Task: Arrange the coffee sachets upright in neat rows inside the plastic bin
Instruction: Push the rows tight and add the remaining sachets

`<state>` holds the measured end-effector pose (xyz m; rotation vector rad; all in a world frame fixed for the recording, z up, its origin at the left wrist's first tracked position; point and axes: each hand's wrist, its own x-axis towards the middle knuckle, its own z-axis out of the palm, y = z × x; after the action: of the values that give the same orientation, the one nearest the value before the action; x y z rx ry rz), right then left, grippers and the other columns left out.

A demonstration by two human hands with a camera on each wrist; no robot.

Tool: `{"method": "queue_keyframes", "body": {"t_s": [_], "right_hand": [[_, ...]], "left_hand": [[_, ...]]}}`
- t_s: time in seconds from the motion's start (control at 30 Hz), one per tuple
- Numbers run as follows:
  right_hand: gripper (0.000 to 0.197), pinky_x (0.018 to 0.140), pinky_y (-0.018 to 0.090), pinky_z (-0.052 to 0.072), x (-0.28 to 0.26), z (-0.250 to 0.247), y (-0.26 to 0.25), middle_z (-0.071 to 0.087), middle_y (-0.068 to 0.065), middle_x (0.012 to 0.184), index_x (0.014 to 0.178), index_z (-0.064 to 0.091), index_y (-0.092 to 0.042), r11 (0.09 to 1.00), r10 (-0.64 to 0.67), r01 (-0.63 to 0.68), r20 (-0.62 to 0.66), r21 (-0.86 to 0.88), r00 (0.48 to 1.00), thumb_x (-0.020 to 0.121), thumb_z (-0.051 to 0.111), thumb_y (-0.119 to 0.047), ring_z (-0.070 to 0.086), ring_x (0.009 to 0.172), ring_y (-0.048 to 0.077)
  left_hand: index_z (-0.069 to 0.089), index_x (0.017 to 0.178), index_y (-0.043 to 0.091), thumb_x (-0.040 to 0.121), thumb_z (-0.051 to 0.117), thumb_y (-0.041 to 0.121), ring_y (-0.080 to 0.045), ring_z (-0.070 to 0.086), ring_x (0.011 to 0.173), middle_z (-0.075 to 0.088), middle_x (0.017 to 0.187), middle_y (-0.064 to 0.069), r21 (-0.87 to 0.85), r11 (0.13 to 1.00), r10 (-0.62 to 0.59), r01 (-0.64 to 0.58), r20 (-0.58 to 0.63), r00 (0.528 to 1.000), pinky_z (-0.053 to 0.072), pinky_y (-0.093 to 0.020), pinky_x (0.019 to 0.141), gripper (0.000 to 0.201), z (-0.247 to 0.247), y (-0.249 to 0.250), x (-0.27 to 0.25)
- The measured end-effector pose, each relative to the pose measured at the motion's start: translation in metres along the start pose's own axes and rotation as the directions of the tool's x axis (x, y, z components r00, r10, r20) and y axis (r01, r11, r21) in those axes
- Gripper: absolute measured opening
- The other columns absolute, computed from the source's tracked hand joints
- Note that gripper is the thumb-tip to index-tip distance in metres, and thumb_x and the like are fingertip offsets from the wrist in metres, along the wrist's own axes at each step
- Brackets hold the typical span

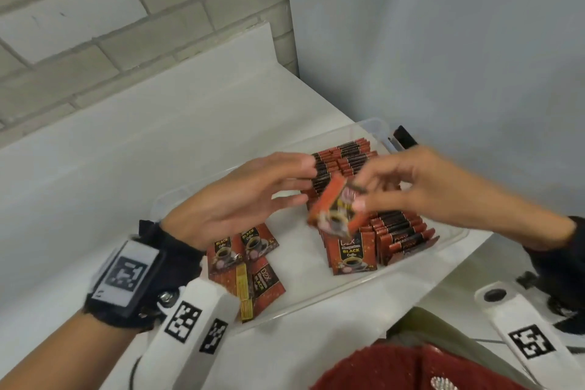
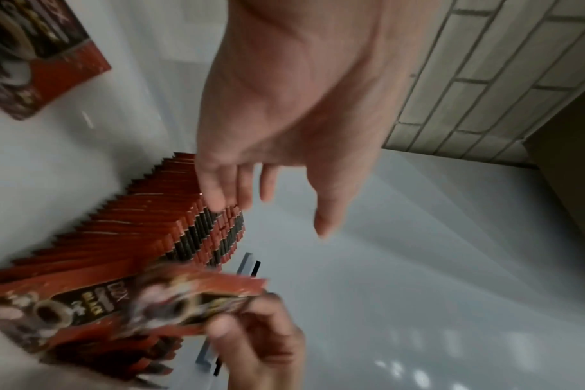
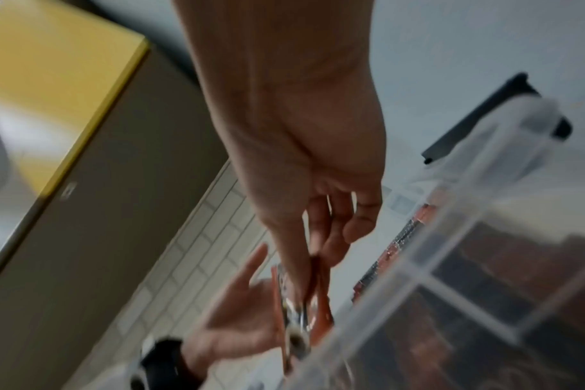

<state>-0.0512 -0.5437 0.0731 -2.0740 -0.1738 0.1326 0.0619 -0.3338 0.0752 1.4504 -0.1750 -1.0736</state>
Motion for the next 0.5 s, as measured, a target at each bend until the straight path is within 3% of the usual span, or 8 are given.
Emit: {"method": "queue_keyframes", "body": {"t_s": [0.1, 0.2, 0.3, 0.33, 0.4, 0.5], "right_hand": [[0.007, 0.067, 0.007, 0.040, -0.004, 0.012, 0.003, 0.062, -0.020, 0.075, 0.089, 0.073, -0.027, 0.949, 0.027, 0.052, 0.245, -0.310, 0.969, 0.083, 0.072, -0.029, 0.058, 0.079, -0.004], [0.005, 0.066, 0.008, 0.039, 0.001, 0.024, 0.009, 0.054, -0.018, 0.084, 0.090, 0.069, -0.025, 0.839, 0.048, 0.173, 0.387, -0.516, 0.921, 0.087, 0.068, -0.029, 0.050, 0.072, -0.006], [0.007, 0.069, 0.014, 0.041, 0.008, 0.031, 0.012, 0.045, -0.012, 0.085, 0.090, 0.064, -0.022, 0.694, 0.037, 0.276, 0.417, -0.665, 0.908, 0.091, 0.063, -0.029, 0.046, 0.077, 0.002], [0.008, 0.071, 0.023, 0.047, 0.009, 0.033, 0.012, 0.044, -0.010, 0.082, 0.087, 0.063, -0.020, 0.667, -0.016, 0.319, 0.415, -0.674, 0.910, 0.091, 0.064, -0.027, 0.048, 0.077, 0.008], [0.012, 0.063, 0.034, 0.050, 0.011, 0.034, 0.011, 0.048, -0.007, 0.071, 0.077, 0.061, -0.017, 0.608, -0.147, 0.408, 0.408, -0.681, 0.901, 0.084, 0.071, -0.020, 0.047, 0.069, 0.013], [0.021, 0.054, 0.030, 0.046, 0.013, 0.035, 0.013, 0.056, -0.005, 0.063, 0.069, 0.059, -0.017, 0.554, -0.259, 0.487, 0.416, -0.675, 0.872, 0.073, 0.080, -0.014, 0.042, 0.063, 0.012]], "left_hand": [[0.061, 0.113, 0.010, 0.074, 0.070, 0.045, -0.020, 0.059, 0.099, 0.062, 0.108, -0.010, -0.077, 0.988, -0.147, 0.136, -0.173, 0.974, 0.051, -0.037, 0.097, 0.053, -0.007, -0.006, -0.007], [0.056, 0.119, 0.006, 0.078, 0.064, 0.048, -0.024, 0.059, 0.100, 0.060, 0.109, -0.014, -0.118, 0.961, -0.269, 0.249, -0.203, 0.941, 0.052, -0.038, 0.094, 0.059, 0.000, -0.016, -0.010], [0.056, 0.117, 0.006, 0.072, 0.064, 0.052, -0.026, 0.058, 0.099, 0.060, 0.109, -0.016, -0.126, 0.934, -0.354, 0.335, -0.183, 0.917, 0.051, -0.041, 0.096, 0.065, 0.011, -0.028, -0.011], [0.056, 0.116, 0.006, 0.068, 0.064, 0.053, -0.026, 0.058, 0.098, 0.060, 0.109, -0.017, -0.128, 0.927, -0.372, 0.354, -0.169, 0.913, 0.049, -0.041, 0.098, 0.068, 0.015, -0.031, -0.011], [0.056, 0.116, 0.006, 0.065, 0.062, 0.056, -0.027, 0.057, 0.101, 0.060, 0.111, -0.018, -0.130, 0.915, -0.397, 0.381, -0.135, 0.908, 0.046, -0.043, 0.101, 0.071, 0.020, -0.035, -0.011], [0.054, 0.119, 0.005, 0.067, 0.058, 0.058, -0.032, 0.058, 0.115, 0.060, 0.124, -0.025, -0.139, 0.902, -0.423, 0.410, -0.084, 0.902, 0.044, -0.043, 0.102, 0.075, 0.024, -0.038, -0.013]]}}
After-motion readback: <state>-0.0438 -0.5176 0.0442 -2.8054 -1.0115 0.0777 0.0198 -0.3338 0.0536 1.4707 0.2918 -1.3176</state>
